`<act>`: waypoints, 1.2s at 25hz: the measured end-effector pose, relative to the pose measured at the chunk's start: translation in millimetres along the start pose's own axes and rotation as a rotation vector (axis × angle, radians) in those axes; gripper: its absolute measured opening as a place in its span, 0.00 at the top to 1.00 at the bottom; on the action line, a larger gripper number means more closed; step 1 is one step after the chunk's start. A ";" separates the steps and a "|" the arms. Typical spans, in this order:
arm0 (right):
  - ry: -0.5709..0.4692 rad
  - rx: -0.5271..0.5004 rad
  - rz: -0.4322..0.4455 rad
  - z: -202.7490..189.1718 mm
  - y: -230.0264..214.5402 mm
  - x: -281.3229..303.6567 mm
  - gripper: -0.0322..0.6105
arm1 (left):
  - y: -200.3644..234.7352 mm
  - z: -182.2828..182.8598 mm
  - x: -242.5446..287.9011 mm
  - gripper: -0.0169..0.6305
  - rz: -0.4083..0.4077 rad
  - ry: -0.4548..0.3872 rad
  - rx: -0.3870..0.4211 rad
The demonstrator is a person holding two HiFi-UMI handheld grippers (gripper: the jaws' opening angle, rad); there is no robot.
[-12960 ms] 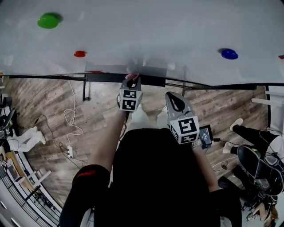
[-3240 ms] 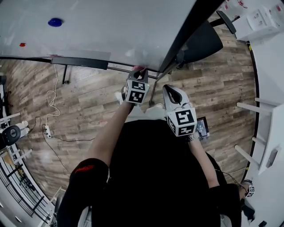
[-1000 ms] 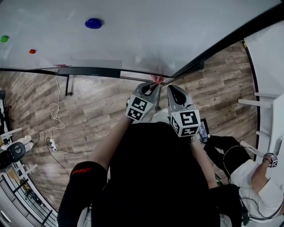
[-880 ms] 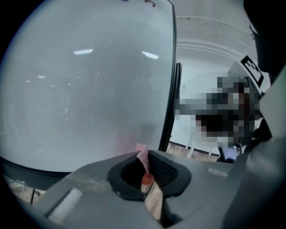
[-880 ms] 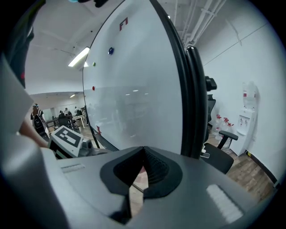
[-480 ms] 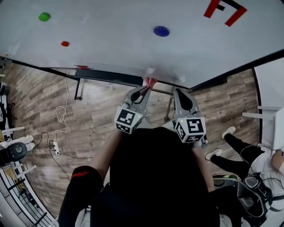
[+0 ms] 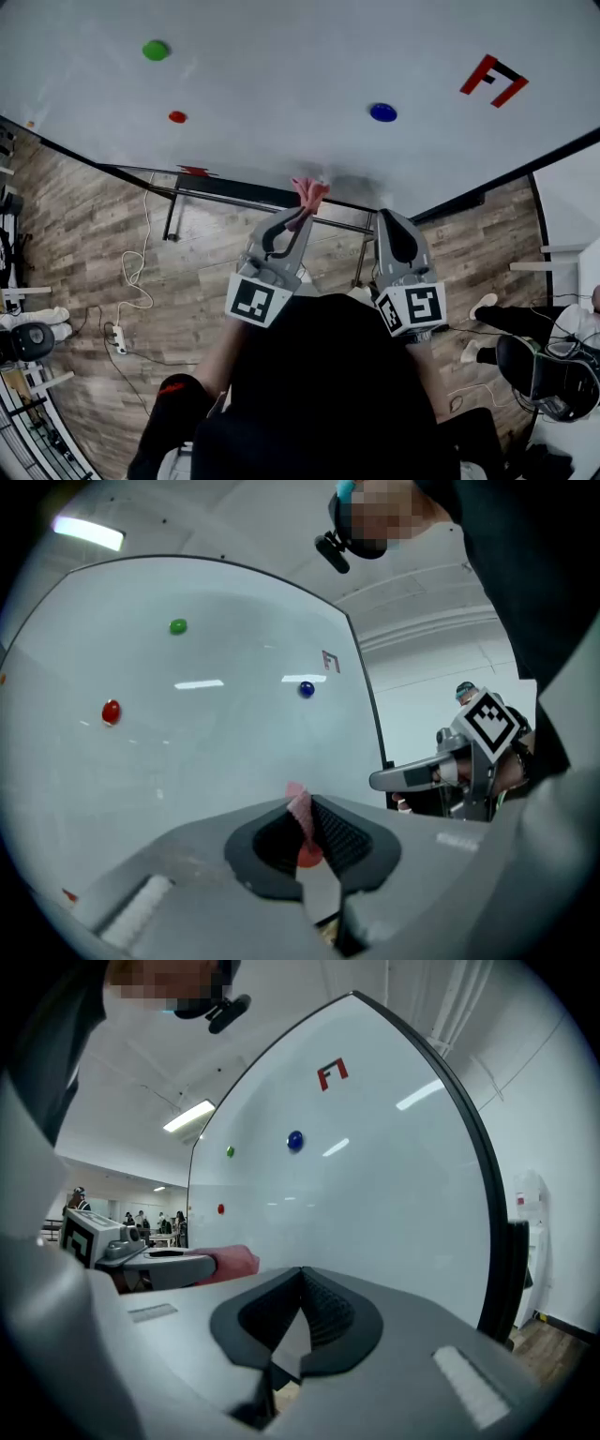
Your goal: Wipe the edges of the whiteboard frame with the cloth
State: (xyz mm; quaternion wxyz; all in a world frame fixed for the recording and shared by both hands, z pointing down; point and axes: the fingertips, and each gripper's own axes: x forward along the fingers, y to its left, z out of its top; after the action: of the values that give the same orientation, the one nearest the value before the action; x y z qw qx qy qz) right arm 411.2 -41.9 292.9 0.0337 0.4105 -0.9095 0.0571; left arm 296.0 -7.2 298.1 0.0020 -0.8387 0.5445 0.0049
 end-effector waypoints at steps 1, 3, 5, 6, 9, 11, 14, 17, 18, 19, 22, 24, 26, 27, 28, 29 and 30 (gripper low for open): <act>-0.020 -0.006 -0.002 10.0 3.3 -1.2 0.95 | 1.1 9.0 -2.3 0.95 -0.001 -0.016 0.002; -0.061 -0.019 -0.005 28.8 8.4 -4.0 0.95 | 2.6 25.4 -5.9 0.95 -0.005 -0.047 0.006; -0.102 -0.033 -0.005 46.9 13.2 -8.0 0.95 | 2.9 42.6 -9.1 0.95 -0.014 -0.083 0.023; -0.124 -0.041 -0.005 55.9 16.0 -10.9 0.95 | 2.7 52.0 -11.1 0.95 -0.022 -0.103 0.040; -0.188 -0.033 -0.016 80.1 21.8 -19.9 0.95 | 2.8 75.3 -17.7 0.95 -0.041 -0.148 0.091; -0.221 -0.026 -0.033 91.1 23.2 -23.9 0.95 | 5.2 84.7 -21.4 0.95 -0.040 -0.167 0.100; -0.245 -0.053 -0.056 99.2 25.7 -26.3 0.95 | 9.3 93.3 -24.7 0.95 -0.032 -0.193 0.108; -0.245 -0.067 -0.068 100.4 29.3 -28.3 0.95 | 10.5 95.1 -27.0 0.95 -0.023 -0.199 0.117; -0.239 -0.070 -0.069 98.9 30.1 -28.7 0.95 | 10.5 93.8 -27.6 0.95 -0.017 -0.195 0.113; -0.233 -0.071 -0.068 96.9 30.9 -28.7 0.95 | 10.6 92.3 -28.2 0.95 -0.012 -0.191 0.108; -0.223 -0.075 -0.059 92.8 34.9 -27.8 0.95 | 11.7 88.2 -31.5 0.95 -0.005 -0.181 0.109; -0.218 -0.082 -0.055 91.7 38.3 -27.4 0.95 | 12.7 86.8 -34.2 0.95 -0.004 -0.176 0.118; -0.214 -0.083 -0.052 90.7 41.5 -27.4 0.95 | 13.1 85.7 -36.9 0.95 -0.004 -0.170 0.120; -0.212 -0.083 -0.050 90.3 43.1 -27.3 0.95 | 13.1 85.6 -38.2 0.95 -0.005 -0.170 0.119; -0.209 -0.085 -0.047 89.6 44.6 -27.2 0.95 | 13.0 85.4 -39.3 0.95 -0.006 -0.170 0.119; -0.206 -0.088 -0.045 88.9 45.8 -27.2 0.95 | 12.7 84.6 -39.7 0.95 -0.006 -0.168 0.122; -0.203 -0.090 -0.042 88.0 46.5 -27.1 0.95 | 12.2 83.2 -39.5 0.95 -0.007 -0.166 0.126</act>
State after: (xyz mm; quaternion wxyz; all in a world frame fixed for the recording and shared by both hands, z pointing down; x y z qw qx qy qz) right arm 393.0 -2.8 199.2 -0.0391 0.4313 -0.9010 -0.0266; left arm 268.3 24.7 215.4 0.0999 -0.8355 0.5388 0.0402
